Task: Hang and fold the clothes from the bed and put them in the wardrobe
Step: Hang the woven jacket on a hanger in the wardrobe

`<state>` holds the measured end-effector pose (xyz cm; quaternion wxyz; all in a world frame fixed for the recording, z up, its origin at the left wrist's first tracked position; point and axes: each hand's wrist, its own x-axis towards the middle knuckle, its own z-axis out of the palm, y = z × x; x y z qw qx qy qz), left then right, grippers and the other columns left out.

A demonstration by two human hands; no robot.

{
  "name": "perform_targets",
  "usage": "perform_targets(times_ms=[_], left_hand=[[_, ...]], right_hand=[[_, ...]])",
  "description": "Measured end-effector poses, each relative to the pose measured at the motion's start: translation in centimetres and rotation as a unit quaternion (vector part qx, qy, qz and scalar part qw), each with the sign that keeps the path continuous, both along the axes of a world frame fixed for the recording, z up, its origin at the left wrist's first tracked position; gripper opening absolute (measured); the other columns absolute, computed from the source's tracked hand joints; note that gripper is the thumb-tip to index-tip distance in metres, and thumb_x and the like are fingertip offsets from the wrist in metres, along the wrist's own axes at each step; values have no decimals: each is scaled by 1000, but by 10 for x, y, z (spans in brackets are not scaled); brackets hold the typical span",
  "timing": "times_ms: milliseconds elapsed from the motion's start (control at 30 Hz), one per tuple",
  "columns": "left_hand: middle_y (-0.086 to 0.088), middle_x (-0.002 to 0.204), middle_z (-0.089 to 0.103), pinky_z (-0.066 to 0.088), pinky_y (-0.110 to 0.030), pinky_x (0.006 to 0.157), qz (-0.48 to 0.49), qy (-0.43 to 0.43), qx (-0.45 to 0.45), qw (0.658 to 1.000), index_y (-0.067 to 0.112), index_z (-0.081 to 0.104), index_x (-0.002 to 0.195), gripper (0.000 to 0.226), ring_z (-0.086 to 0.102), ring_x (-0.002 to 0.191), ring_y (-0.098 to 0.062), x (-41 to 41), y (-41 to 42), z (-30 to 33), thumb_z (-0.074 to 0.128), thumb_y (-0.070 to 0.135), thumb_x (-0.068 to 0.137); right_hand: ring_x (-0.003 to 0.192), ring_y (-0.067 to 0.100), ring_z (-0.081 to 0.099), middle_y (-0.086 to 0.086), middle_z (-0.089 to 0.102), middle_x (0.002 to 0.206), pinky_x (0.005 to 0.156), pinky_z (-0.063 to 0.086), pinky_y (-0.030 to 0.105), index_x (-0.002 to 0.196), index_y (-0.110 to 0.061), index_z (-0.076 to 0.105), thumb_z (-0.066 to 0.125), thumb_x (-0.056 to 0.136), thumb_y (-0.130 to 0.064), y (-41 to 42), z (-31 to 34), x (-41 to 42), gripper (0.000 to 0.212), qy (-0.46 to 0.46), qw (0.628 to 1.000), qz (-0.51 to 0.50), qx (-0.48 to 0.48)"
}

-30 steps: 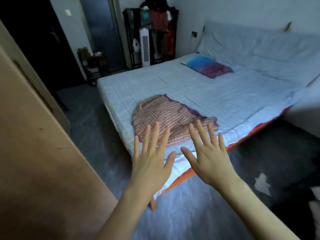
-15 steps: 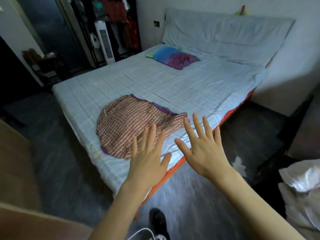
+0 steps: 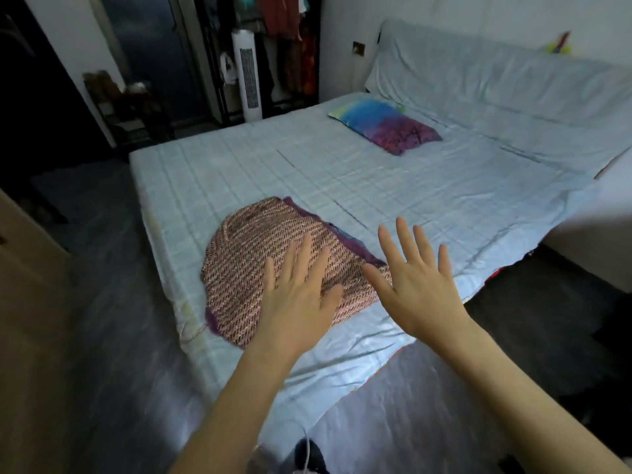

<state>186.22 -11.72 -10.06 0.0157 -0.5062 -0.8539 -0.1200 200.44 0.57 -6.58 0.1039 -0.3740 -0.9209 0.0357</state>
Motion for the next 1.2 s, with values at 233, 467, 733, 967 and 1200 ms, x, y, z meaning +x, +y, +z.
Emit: perform_targets(times_ms=[233,467,733,967,1200], left_hand=[[2,161,-19,-12,-49,116,45,-11,-20,999,31,-1,155,70,-16,148,-19,-68,31,-14,7,62,92],[5,155,-30,-16,-47,115,125,-72,-67,987,33,-7,153,80,-21,146,-17,-112,22,-40,-11,65,80],[3,159,-23,-10,-47,117,252,-166,-95,949,31,-3,154,91,-18,147,-15,-136,3,-78,-14,68,72],[7,160,-19,-5,-46,118,419,-220,-85,877,35,-4,153,96,-11,149,-16,-151,-4,-122,-18,77,68],[5,162,-2,14,-42,119,559,-274,-97,776,32,7,154,105,10,149,-20,-152,-5,-183,-19,79,64]], right_hand=[[149,25,10,2,4,163,116,20,54,154,-30,7,19,93,-67,42,-9,-76,72,-36,997,53,-38],[150,22,3,1,0,163,118,14,52,154,-31,2,37,96,-56,63,-24,-144,73,-64,986,140,-58],[150,20,-6,-1,-8,163,119,12,54,154,-32,-2,34,96,-56,71,-57,-231,72,-75,950,291,-86],[149,21,-2,-2,-8,163,120,11,47,155,-29,4,39,96,-49,85,-86,-308,71,-78,888,437,-115],[149,24,7,0,-1,163,118,16,42,154,-25,9,41,99,-43,100,-172,-359,66,-126,821,539,-140]])
